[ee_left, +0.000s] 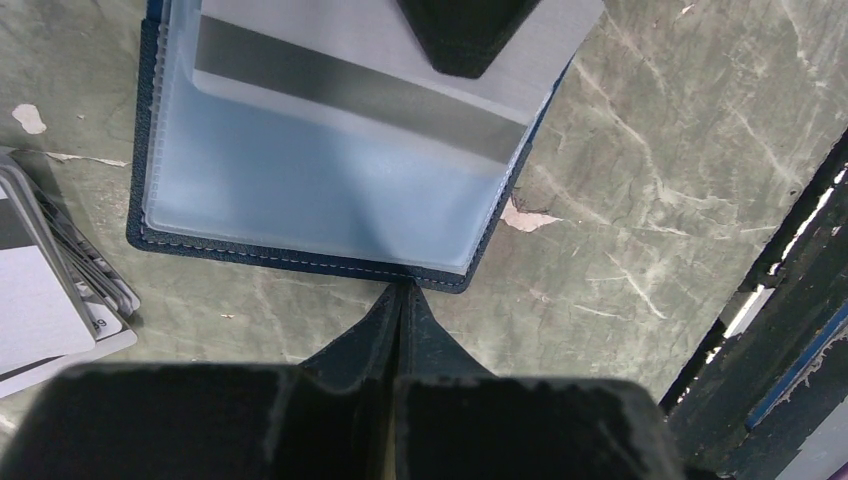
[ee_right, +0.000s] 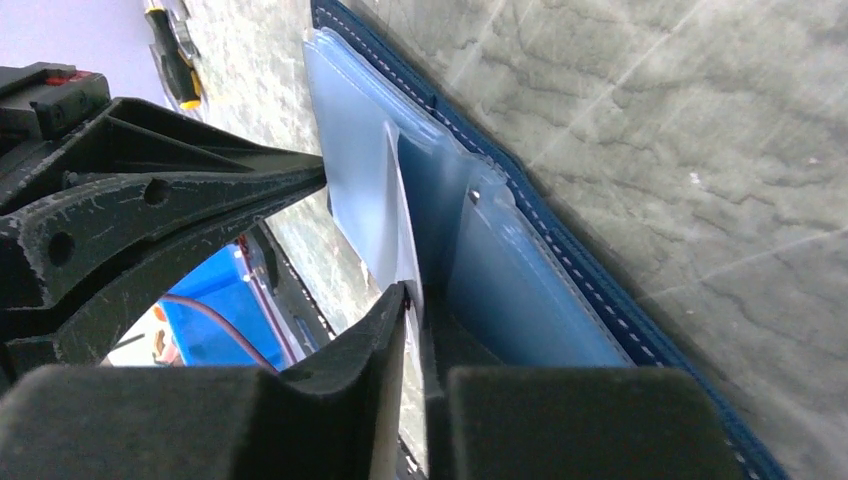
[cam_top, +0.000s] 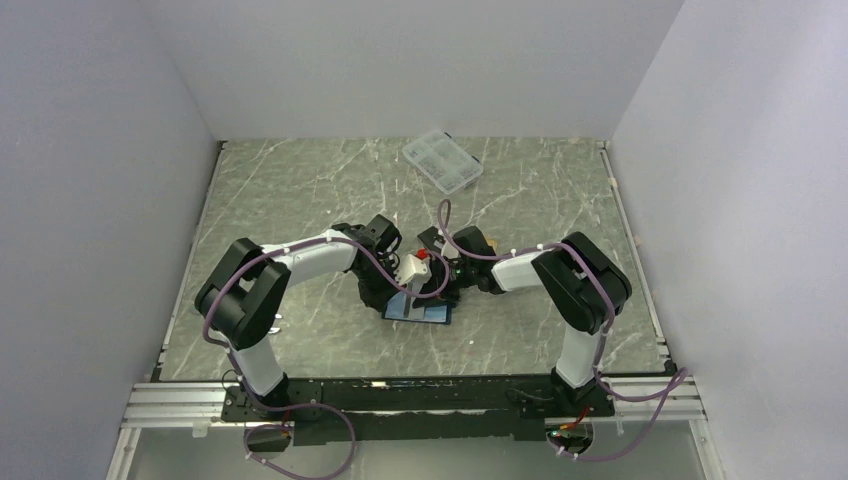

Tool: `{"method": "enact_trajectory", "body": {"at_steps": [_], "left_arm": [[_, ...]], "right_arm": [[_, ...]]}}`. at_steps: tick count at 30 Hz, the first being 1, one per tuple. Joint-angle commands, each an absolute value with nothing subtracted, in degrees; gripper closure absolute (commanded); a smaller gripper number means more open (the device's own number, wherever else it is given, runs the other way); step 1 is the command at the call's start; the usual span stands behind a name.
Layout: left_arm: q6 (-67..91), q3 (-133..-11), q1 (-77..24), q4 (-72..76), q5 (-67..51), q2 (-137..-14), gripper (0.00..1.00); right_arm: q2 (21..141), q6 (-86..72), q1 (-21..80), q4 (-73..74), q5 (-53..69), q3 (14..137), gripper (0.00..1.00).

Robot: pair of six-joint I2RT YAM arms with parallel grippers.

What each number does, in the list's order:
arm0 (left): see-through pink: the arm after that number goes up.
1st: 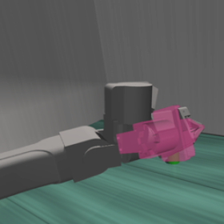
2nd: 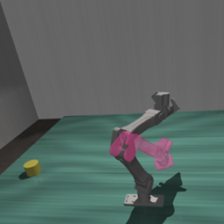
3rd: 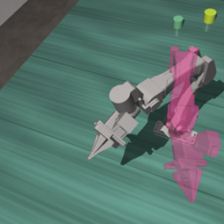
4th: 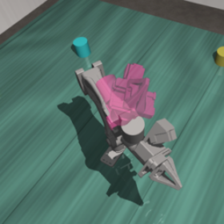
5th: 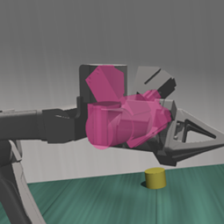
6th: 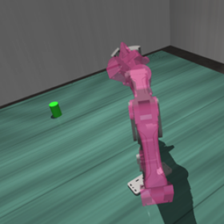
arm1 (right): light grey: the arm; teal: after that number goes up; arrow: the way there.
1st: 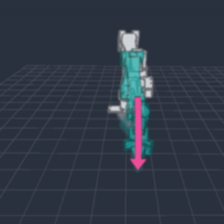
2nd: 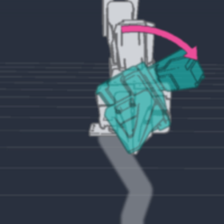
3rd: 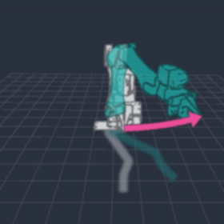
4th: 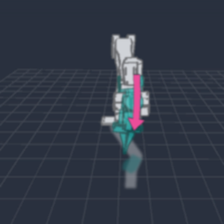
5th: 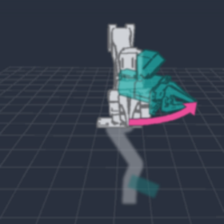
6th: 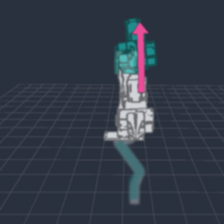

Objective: Put the credit cards into the card holder
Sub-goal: Insert the credit card into the card holder.

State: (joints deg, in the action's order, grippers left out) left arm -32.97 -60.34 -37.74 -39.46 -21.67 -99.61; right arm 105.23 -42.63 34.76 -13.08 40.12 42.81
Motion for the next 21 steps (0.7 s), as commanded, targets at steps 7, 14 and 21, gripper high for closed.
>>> {"method": "enact_trajectory", "body": {"at_steps": [7, 14, 21], "left_arm": [[-33.06, -58.53, -37.91, -35.47, -26.47, -95.23, 0.98], [-33.65, -58.13, -34.89, -36.36, -31.45, -91.82, 0.98], [-33.91, -59.59, -27.15, -40.56, -39.30, -88.86, 0.95]], "right_arm": [[102.15, -44.84, 39.15, -2.24, 23.34, 41.33, 0.46], [96.53, -45.77, 39.28, 0.94, 20.46, 41.12, 0.33], [96.44, -46.42, 42.54, 5.78, 14.79, 42.99, 0.23]]}}
